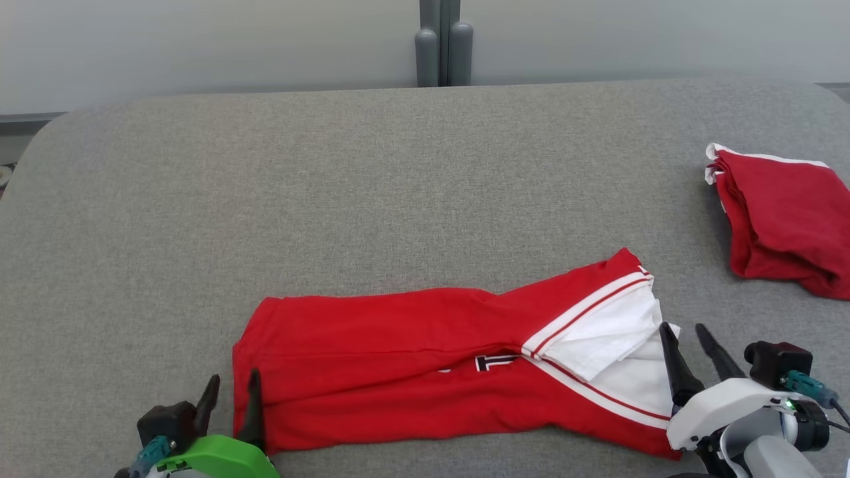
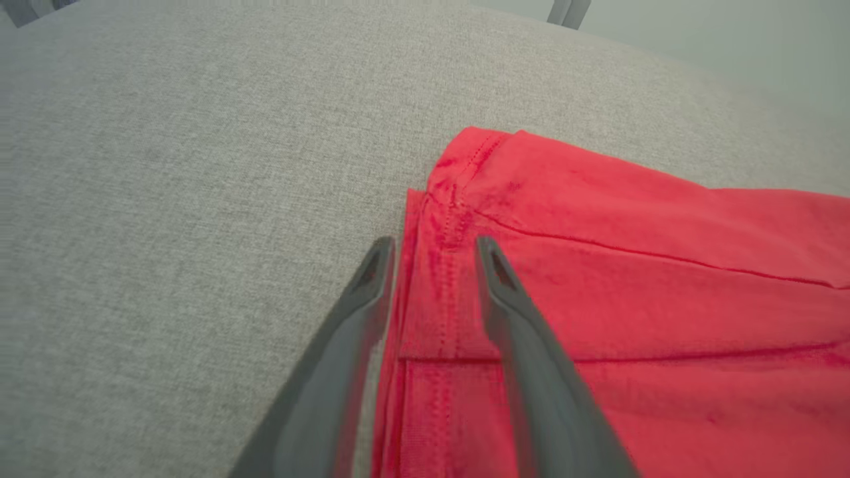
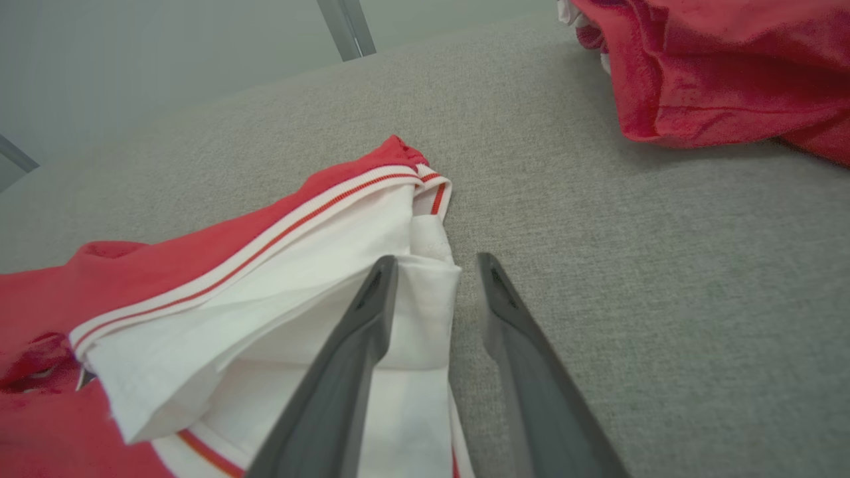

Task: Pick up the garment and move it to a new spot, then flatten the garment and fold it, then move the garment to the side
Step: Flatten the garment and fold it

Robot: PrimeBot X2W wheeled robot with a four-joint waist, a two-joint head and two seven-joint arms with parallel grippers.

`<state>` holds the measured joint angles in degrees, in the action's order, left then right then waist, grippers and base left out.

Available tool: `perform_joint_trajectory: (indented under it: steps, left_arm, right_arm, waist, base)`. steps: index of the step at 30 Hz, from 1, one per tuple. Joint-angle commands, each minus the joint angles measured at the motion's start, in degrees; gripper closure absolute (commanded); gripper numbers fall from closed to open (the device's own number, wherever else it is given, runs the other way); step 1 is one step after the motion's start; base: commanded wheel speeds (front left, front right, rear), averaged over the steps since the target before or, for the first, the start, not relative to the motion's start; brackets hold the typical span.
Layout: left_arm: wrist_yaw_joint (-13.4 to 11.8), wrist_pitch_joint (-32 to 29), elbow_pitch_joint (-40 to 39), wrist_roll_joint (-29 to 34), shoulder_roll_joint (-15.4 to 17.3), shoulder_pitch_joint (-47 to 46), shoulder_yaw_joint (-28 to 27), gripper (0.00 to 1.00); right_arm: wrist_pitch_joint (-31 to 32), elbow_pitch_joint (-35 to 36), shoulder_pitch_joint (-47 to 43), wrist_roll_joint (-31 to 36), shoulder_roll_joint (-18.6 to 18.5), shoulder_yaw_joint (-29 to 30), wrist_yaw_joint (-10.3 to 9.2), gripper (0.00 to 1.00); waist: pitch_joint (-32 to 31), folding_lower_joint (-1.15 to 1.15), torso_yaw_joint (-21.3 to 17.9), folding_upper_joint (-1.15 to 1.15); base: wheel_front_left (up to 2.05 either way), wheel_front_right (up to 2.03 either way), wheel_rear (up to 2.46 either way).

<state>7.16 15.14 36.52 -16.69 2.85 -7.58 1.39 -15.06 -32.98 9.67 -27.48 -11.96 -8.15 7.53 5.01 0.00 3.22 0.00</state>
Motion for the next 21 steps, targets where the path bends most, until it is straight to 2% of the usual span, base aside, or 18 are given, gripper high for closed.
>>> perform_joint_trajectory:
  steps: [1,5,11,16,21]
  left_arm:
    - [-0.6,-0.1,-1.1,0.9,0.1,1.4,-0.5,0.0]
    - [-1.2,-0.1,-3.6,1.8,0.1,2.8,-0.5,0.0]
    - [-1.6,-0.1,-6.0,2.3,0.1,3.3,0.3,0.0]
    - [-1.8,-0.1,-6.3,2.2,0.1,2.4,1.3,0.0]
    - [-2.0,-0.1,-6.8,1.9,0.1,2.1,1.8,0.0]
  right_arm:
    - [-0.1,0.7,0.2,0.4,-0.2,0.8,-0.1,0.0]
    - [-0.1,2.2,1.1,1.5,0.3,2.9,-0.1,0.0]
    - [-0.1,0.5,3.2,3.0,1.7,3.1,-0.1,0.0]
    - [-0.1,-4.8,4.2,5.2,1.9,2.6,-0.1,0.0]
    - [-0.1,-11.2,4.0,4.1,3.0,2.1,-0.1,0.0]
  waist:
    - [0.1,0.0,0.1,0.0]
    - [0.4,0.0,0.8,0.0]
    - [0.8,0.0,1.9,0.0]
    - [1.0,0.0,2.7,0.0]
    - [1.1,0.0,3.3,0.0]
  base:
    - [0.0,0.0,0.0]
    - [0.0,0.0,0.0]
    - [0.0,0.0,0.0]
    - [0.0,0.0,0.0]
    - [0.0,0.0,0.0]
